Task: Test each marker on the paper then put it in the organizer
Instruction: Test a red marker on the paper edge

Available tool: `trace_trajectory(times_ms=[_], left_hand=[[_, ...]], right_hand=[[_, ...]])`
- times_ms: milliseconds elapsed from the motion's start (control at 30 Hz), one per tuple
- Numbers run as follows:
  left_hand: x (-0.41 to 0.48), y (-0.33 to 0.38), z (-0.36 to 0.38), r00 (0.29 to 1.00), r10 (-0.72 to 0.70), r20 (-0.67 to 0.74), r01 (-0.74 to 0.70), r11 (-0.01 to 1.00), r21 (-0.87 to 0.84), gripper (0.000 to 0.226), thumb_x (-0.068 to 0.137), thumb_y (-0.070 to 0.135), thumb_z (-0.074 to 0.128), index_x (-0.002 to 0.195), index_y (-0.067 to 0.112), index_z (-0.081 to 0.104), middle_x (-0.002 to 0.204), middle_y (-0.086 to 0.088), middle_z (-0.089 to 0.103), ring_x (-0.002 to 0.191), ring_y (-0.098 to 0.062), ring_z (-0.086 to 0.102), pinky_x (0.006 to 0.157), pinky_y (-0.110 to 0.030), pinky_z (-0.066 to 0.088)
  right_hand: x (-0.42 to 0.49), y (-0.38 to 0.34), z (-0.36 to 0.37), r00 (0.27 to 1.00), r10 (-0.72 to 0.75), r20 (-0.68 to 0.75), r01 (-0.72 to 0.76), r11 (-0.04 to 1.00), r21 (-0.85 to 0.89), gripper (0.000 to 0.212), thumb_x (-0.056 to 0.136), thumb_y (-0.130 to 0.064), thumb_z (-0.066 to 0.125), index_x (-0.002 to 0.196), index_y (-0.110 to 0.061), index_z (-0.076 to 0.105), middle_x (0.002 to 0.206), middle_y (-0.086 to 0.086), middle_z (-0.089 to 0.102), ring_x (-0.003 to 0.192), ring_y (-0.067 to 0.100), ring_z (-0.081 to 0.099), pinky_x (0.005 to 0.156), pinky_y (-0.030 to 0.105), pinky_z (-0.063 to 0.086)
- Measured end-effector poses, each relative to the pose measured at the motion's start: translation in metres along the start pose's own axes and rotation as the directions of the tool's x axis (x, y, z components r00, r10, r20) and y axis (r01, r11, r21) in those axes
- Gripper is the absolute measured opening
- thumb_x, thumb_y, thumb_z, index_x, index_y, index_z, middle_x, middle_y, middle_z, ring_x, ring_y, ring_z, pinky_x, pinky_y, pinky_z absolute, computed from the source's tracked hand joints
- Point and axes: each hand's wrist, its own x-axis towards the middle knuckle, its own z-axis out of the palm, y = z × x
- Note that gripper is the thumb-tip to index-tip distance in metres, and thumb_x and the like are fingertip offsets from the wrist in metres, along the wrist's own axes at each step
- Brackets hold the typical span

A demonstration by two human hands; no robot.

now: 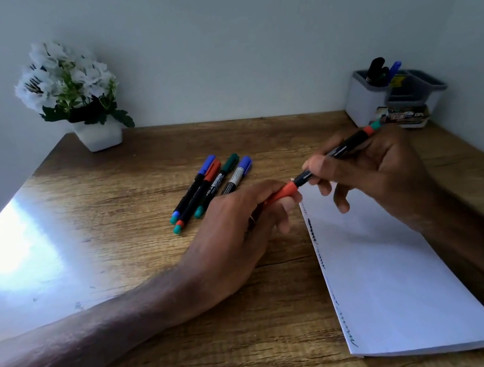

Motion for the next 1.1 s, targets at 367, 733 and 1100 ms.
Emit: trace_trajectory(times_ms=[367, 733, 1100], left_hand=[[0.0, -0.003, -0.004, 0.995, 0.039, 0.094, -0.027, 0.991, -0.132, 0.036, 0.108, 0.031, 0.047, 0.091, 0.006, 0.066, 0.071, -0.005, 0.057, 0.062, -0.022, 0.053, 0.057, -0.044, 0.043], [0.004, -0.002, -0.002, 0.988, -0.061, -0.139, 0.025, 0.968, -0.25, 0.011, 0.097, 0.033, 0.064, 0.101, 0.025, 0.072, 0.081, 0.007, 0.075, 0.059, -0.005, 0.057, 0.057, -0.025, 0.044], [0.041, 0.026, 0.015, 0.945, -0.008, -0.328, -0.031, 0.993, -0.115, 0.011, 0.093, 0.037, 0.073, 0.092, 0.027, 0.075, 0.073, 0.014, 0.074, 0.06, -0.004, 0.065, 0.053, -0.02, 0.046]], right_hand=[[-0.001, 0.004, 0.0, 0.99, -0.052, 0.133, 0.052, 0.999, 0.005, 0.018, 0.088, -0.01, 0.069, 0.101, 0.001, 0.075, 0.086, 0.014, 0.076, 0.068, 0.026, 0.069, 0.046, 0.031, 0.054], [0.009, -0.008, -0.015, 0.997, -0.075, -0.007, 0.074, 0.996, -0.056, 0.021, 0.074, -0.013, 0.081, 0.093, -0.01, 0.077, 0.085, -0.004, 0.079, 0.069, 0.01, 0.073, 0.06, 0.023, 0.059], [0.005, -0.013, -0.021, 0.978, -0.205, 0.032, 0.187, 0.805, -0.563, 0.024, 0.087, -0.034, 0.079, 0.11, -0.036, 0.075, 0.088, -0.035, 0.067, 0.085, -0.004, 0.066, 0.07, 0.02, 0.049]])
